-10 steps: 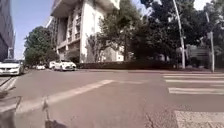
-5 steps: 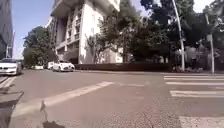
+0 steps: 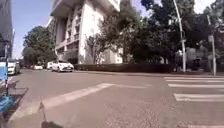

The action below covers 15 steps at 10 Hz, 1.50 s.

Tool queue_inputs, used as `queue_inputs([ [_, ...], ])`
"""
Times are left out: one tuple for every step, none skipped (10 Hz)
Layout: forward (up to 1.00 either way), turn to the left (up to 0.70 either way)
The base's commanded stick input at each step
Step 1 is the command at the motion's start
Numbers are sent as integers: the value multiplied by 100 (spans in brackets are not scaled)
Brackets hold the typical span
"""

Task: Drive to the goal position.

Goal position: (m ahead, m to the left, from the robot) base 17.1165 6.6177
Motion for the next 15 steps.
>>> queue_inputs([
  [45, 27],
  [45, 27],
  [45, 27],
  [45, 27],
  [45, 12],
  [45, 1],
  [45, 0],
  [45, 0],
  [45, 0],
  [45, 0],
  [45, 0],
  [45, 3],
  [45, 26],
  [45, 27],
  [45, 27],
])
